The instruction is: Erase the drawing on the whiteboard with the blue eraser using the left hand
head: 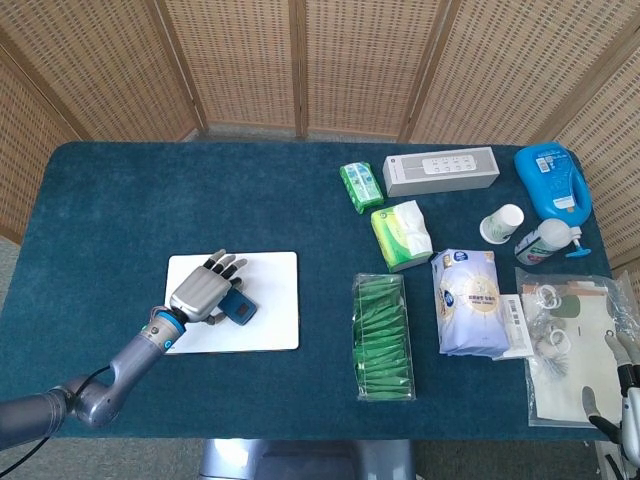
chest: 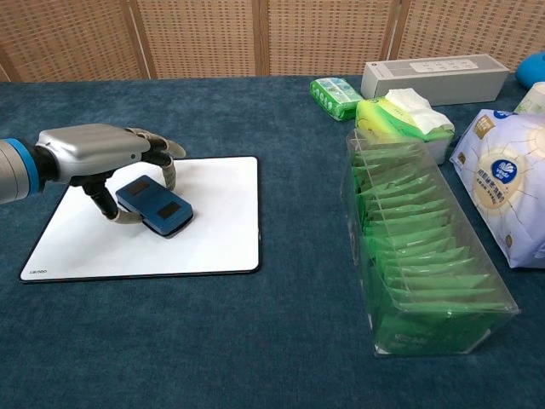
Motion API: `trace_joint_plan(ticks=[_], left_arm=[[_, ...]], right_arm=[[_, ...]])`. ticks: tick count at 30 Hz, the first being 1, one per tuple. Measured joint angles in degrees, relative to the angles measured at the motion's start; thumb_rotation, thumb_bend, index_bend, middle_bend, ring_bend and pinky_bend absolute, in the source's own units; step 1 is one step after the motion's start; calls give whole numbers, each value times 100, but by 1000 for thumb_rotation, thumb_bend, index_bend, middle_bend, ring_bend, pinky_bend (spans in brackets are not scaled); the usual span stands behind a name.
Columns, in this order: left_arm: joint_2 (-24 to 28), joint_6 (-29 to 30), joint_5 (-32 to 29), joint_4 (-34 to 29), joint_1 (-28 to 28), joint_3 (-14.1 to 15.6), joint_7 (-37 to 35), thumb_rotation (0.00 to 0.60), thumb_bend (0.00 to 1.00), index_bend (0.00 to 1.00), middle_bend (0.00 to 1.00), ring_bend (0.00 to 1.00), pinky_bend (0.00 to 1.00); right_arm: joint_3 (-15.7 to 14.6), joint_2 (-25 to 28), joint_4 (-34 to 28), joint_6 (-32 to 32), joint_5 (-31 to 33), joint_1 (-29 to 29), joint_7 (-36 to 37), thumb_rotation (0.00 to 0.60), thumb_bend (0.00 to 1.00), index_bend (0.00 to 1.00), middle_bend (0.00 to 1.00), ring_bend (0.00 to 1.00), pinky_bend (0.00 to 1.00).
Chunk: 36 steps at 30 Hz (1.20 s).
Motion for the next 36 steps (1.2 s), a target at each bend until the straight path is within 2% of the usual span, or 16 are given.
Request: trace_joint_plan(ticks=[10,21,36], left_arm=[[-49,54,82,54,-6,30,-91,600,335,342,60,0,0],[-139,270,269,216,20,10,-279,600,336,571,159,0,0],[-250,224,137,841,-70,-188,-404,600,337,630,209,22,22]], right_arm=[[-2,6,-5,17,0,-21,3,600,389,98,108,0,64],[-8,10,-7,25,-17,-33,12,600,389,98,108,0,64],[-10,1,24,10,-2,-44,54,600,389,98,109,0,65]])
